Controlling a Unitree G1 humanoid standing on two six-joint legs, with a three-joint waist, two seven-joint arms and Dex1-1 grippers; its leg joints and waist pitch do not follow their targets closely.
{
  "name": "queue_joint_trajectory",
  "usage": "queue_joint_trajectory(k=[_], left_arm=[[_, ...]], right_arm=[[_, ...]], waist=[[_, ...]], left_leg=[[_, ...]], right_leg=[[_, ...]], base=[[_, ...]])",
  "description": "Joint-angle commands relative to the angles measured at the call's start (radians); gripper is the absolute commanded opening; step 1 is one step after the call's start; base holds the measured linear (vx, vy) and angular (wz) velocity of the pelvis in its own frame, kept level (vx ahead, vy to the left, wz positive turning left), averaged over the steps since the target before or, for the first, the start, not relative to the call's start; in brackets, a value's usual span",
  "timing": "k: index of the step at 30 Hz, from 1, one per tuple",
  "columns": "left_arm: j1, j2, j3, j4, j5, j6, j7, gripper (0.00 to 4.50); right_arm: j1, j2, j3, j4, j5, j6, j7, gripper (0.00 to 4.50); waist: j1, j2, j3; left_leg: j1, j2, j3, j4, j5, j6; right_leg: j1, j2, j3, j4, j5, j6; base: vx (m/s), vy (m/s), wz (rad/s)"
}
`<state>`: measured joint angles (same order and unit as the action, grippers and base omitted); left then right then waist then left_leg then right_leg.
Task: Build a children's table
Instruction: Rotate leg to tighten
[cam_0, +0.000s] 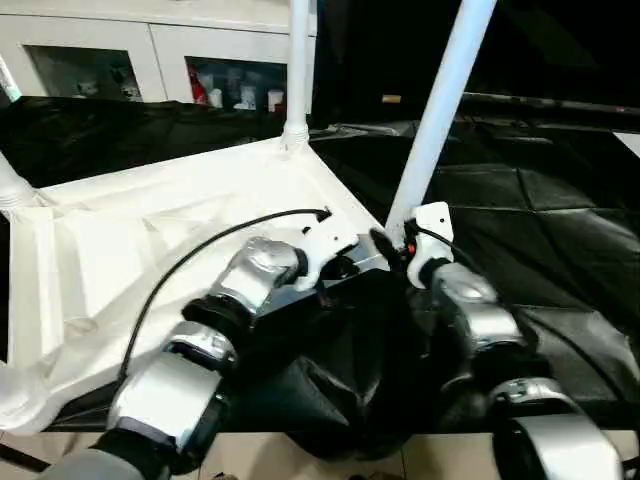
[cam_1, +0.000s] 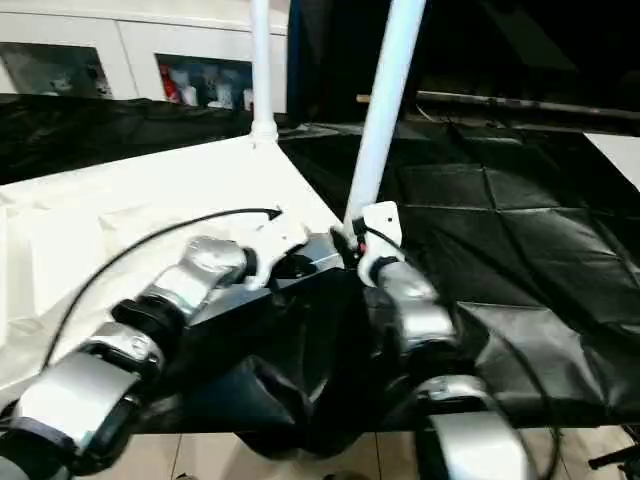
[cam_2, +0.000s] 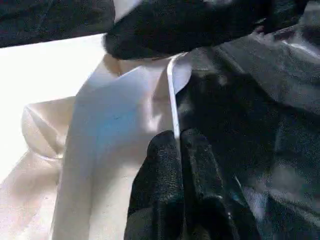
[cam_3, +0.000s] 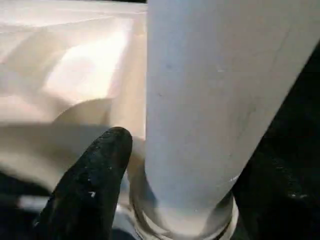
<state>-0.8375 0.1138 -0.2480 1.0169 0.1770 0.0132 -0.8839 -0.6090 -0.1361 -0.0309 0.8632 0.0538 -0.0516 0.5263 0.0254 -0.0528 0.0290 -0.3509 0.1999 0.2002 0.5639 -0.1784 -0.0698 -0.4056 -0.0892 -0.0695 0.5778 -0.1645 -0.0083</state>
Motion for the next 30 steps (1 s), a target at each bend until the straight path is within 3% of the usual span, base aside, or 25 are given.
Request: queue_joint_trajectory(k=[1, 3, 7, 11, 13, 17, 21, 25, 28, 30], left_arm=[[0.037, 0.011, -0.037, -0.01, -0.008, -0.043, -0.139, 0.0], [0.048, 0.035, -0.039, -0.021, -0.015, -0.055, -0.19, 0.0], [0.076, 0.098, -0.037, -0.053, -0.044, -0.063, -0.312, 0.0], [0.089, 0.132, -0.035, -0.071, -0.057, -0.057, -0.364, 0.0], [0.093, 0.147, -0.03, -0.078, -0.061, -0.051, -0.381, 0.0], [0.096, 0.157, -0.02, -0.079, -0.062, -0.053, -0.382, 0.0], [0.097, 0.159, -0.018, -0.091, -0.068, -0.044, -0.381, 0.0], [0.089, 0.129, -0.011, -0.086, -0.07, -0.013, -0.329, 0.0], [0.067, 0.086, 0.009, -0.052, -0.062, 0.013, -0.205, 0.0], [0.033, 0.029, 0.032, -0.004, -0.048, 0.035, -0.026, 0.0]], right_arm=[[0.016, -0.02, 0.061, -0.03, 0.023, 0.004, 0.183, 3.02], [0.022, -0.052, 0.071, -0.044, 0.031, 0.005, 0.261, 3.02], [0.033, -0.119, 0.091, -0.072, 0.051, 0.023, 0.43, 3.02], [0.032, -0.142, 0.091, -0.078, 0.062, 0.035, 0.495, 3.02], [0.03, -0.15, 0.092, -0.075, 0.066, 0.041, 0.516, 2.77], [0.029, -0.148, 0.093, -0.069, 0.066, 0.043, 0.528, 2.31], [0.038, -0.138, 0.099, -0.084, 0.073, 0.055, 0.542, 2.15], [0.052, -0.093, 0.08, -0.071, 0.069, 0.059, 0.437, 2.08], [0.052, -0.041, 0.057, -0.027, 0.042, 0.067, 0.256, 2.06], [0.046, 0.021, 0.03, 0.017, 0.023, 0.083, 0.054, 2.03]], waist=[[0.005, -0.008, -0.045], [0.007, -0.005, -0.045], [0.008, -0.006, -0.047], [0.012, -0.006, -0.044], [0.017, -0.006, -0.044], [0.019, -0.006, -0.044], [0.018, -0.006, -0.044], [0.015, -0.006, -0.043], [0.003, -0.005, -0.04], [-0.001, 0.001, -0.036]], left_leg=[[-0.004, 0.033, -0.015, -0.06, -0.268, 0.091], [0.0, 0.035, -0.013, -0.059, -0.263, 0.095], [-0.001, 0.039, -0.013, -0.058, -0.226, 0.1], [0.0, 0.042, -0.009, -0.058, -0.23, 0.094], [0.002, 0.043, -0.007, -0.058, -0.236, 0.075], [0.001, 0.043, -0.008, -0.059, -0.232, 0.067], [0.002, 0.041, -0.008, -0.058, -0.229, 0.067], [0.001, 0.041, -0.008, -0.059, -0.236, 0.06], [0.006, 0.037, -0.016, -0.065, -0.293, 0.029], [0.013, 0.038, -0.019, -0.069, -0.338, 0.003]], right_leg=[[0.045, -0.057, 0.041, -0.075, -0.315, -0.187], [0.041, -0.058, 0.042, -0.073, -0.294, -0.201], [0.048, -0.057, 0.041, -0.057, -0.2, -0.249], [0.047, -0.055, 0.04, -0.056, -0.213, -0.253], [0.046, -0.055, 0.04, -0.056, -0.233, -0.249], [0.045, -0.057, 0.04, -0.056, -0.24, -0.242], [0.045, -0.057, 0.041, -0.056, -0.243, -0.238], [0.042, -0.058, 0.042, -0.059, -0.265, -0.232], [0.036, -0.059, 0.042, -0.073, -0.375, -0.198], [0.025, -0.058, 0.042, -0.081, -0.436, -0.175]], base=[[0.0, 0.0, 0.0], [0.0, 0.0, 0.0], [0.0, 0.0, 0.0], [0.0, 0.0, 0.0], [0.0, 0.0, 0.0], [0.0, 0.0, 0.0], [0.0, 0.0, 0.0], [0.0, 0.0, 0.0], [0.0, 0.0, 0.0], [0.0, 0.0, 0.0]])
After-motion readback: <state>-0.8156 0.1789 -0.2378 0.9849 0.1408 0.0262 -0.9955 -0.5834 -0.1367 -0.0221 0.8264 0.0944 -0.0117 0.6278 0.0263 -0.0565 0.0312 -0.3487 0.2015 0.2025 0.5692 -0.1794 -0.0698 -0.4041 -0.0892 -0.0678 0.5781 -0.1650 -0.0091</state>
